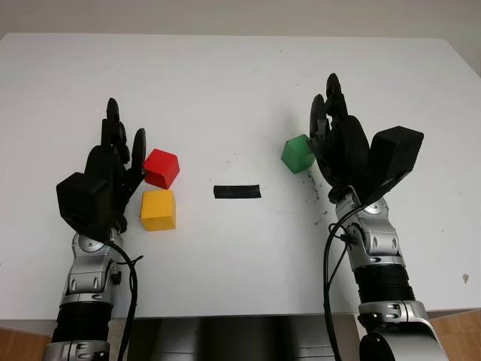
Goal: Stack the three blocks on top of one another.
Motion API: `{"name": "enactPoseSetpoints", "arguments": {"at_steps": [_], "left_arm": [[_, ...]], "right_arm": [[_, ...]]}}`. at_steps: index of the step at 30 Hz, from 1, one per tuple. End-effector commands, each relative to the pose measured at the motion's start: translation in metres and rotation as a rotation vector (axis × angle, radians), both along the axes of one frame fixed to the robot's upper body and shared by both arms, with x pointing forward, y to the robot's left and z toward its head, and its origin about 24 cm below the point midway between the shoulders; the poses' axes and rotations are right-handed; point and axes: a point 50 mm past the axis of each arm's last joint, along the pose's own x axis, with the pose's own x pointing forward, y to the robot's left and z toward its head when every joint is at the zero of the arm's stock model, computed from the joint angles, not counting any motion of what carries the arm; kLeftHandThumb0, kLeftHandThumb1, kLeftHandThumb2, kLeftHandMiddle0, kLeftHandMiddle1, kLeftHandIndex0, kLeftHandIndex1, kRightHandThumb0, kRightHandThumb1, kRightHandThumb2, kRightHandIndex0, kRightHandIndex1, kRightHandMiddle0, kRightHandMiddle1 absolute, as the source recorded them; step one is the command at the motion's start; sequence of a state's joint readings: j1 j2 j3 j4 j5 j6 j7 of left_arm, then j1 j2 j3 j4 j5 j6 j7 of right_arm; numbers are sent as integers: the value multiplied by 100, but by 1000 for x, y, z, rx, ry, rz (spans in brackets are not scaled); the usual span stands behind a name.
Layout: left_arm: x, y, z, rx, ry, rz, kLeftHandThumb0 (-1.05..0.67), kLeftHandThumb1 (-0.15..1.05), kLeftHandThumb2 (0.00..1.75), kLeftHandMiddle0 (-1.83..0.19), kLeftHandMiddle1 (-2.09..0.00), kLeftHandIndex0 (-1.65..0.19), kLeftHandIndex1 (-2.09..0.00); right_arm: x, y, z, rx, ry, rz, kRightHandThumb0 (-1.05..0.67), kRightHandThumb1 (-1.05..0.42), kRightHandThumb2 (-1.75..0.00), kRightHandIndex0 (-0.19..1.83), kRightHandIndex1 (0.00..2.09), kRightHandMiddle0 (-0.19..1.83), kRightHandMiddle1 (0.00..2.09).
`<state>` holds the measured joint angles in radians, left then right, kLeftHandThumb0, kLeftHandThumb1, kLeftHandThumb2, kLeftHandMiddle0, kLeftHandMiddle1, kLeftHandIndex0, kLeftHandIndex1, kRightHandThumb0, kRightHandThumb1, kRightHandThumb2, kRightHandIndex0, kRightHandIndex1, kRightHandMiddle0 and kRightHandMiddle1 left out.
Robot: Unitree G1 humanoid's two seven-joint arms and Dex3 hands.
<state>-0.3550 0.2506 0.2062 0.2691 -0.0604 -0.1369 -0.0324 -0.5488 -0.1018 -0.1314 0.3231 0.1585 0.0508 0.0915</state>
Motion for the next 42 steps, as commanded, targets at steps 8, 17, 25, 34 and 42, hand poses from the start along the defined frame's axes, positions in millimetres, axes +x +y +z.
{"name": "enactPoseSetpoints", "arguments": {"at_steps": [8,17,25,34,42], "left_arm": [[5,0,10,25,-23,-10,-82,105,55,18,-5,15,-5],[3,18,30,189,-29,-15,-80,105,58,18,-5,15,-5],[9,50,76,424,-7,4,-72,105,38,7,-8,3,-10],[26,56,116,746,47,-129,-62,99,5,-25,-9,-36,-22],[36,41,140,1140,208,-227,-62,91,4,-12,-3,-36,-19]], "right_arm": [[1,-1,6,-8,-18,5,-65,-105,-66,-19,0,-19,0],[0,-4,16,-32,-53,19,-68,-105,-63,-19,0,-19,0],[-3,-12,34,-61,-123,25,-69,-105,-64,-19,0,-19,0],[-3,-13,35,-67,-124,21,-68,-105,-65,-19,0,-19,0],[-3,-14,34,-54,-135,19,-68,-105,-64,-19,0,-19,0]]}}
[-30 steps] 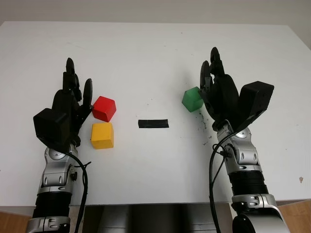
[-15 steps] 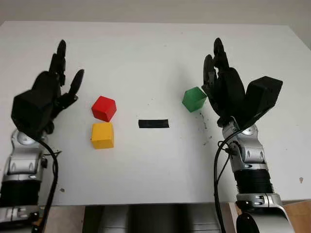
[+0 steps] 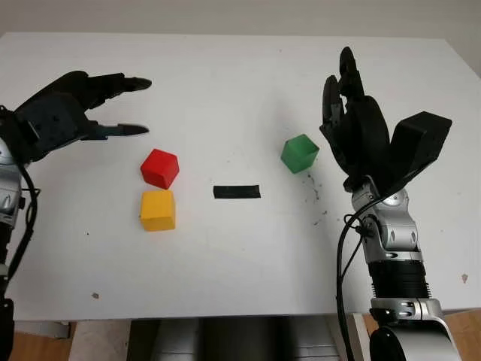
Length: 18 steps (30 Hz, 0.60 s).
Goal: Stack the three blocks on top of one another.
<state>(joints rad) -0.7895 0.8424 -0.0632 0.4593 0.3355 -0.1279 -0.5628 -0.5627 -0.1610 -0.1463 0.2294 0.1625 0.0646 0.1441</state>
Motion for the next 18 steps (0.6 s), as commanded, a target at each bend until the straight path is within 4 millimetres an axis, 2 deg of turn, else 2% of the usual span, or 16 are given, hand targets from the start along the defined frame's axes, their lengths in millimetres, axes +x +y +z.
{"name": "enactPoseSetpoints", "arguments": {"at_steps": [1,10,18], "left_arm": [[1,-3,10,87,-5,-15,-62,90,4,-11,-3,-35,-18],[3,-20,3,262,81,-33,-55,87,5,-3,-3,-40,-15],[2,-26,0,331,118,-45,-55,86,5,1,-4,-43,-12]], "right_arm": [[0,-2,5,-4,-29,-4,-68,-105,-64,-19,0,-19,0],[-1,-3,5,-16,-20,-18,-69,-105,-64,-19,0,-19,0],[-1,-1,4,-12,-12,-13,-69,-105,-63,-19,0,-19,0]]}}
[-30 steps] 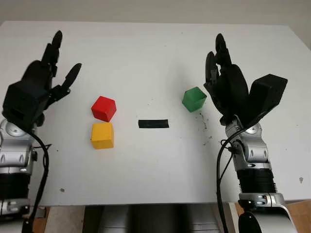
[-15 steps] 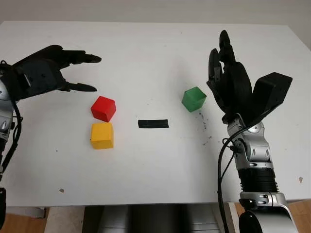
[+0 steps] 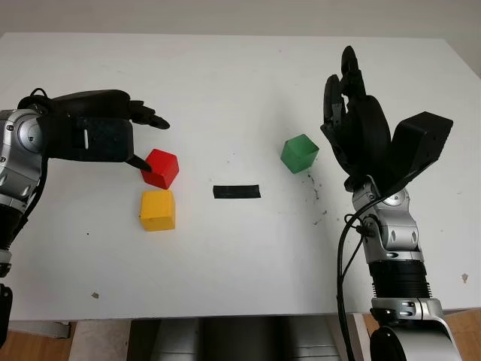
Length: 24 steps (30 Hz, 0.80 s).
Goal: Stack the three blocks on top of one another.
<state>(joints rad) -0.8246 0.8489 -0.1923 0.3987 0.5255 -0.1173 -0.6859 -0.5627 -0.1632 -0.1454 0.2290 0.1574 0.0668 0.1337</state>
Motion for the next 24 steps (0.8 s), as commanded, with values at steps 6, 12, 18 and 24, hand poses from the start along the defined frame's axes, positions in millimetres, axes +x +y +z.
{"name": "enactPoseSetpoints", "arguments": {"at_steps": [6,12,18,24], "left_arm": [[-3,-2,10,50,-2,-3,-56,86,5,3,-4,-41,-11],[-5,-1,8,37,-28,-36,-57,86,6,5,-4,-38,-8],[-10,-2,3,62,-87,-72,-52,87,6,5,-5,-37,-8],[-10,-2,1,70,-96,-90,-51,87,6,6,-5,-37,-7]], "right_arm": [[0,-1,4,-14,-17,6,-70,-105,-65,-19,0,-19,0],[-1,-1,3,-10,-13,1,-70,-105,-63,-19,0,-19,0],[-1,-1,4,-17,-13,10,-69,-105,-64,-19,0,-19,0],[-1,0,5,-19,-18,15,-68,-105,-66,-19,0,-19,0]]}}
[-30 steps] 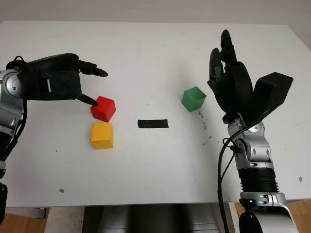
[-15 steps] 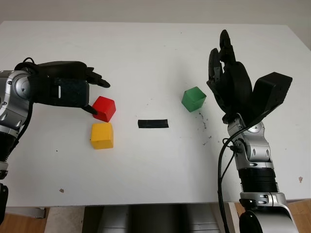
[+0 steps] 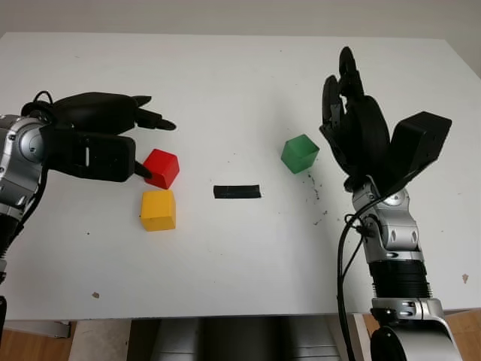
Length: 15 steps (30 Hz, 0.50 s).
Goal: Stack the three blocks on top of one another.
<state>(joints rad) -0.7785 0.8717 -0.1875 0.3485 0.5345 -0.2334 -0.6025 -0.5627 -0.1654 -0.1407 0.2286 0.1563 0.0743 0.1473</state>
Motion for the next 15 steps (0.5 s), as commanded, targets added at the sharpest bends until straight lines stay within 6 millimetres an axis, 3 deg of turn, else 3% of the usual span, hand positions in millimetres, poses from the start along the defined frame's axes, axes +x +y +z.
{"name": "enactPoseSetpoints", "arguments": {"at_steps": [1,15], "left_arm": [[-2,5,1,20,5,14,-51,88,6,8,-4,-37,-7],[-2,4,-7,72,37,-7,-53,84,5,9,-5,-36,-6]], "right_arm": [[-2,-1,5,-9,-24,-2,-68,-105,-66,-19,0,-19,0],[-3,-2,5,-11,-21,0,-68,-105,-66,-19,0,-19,0]]}}
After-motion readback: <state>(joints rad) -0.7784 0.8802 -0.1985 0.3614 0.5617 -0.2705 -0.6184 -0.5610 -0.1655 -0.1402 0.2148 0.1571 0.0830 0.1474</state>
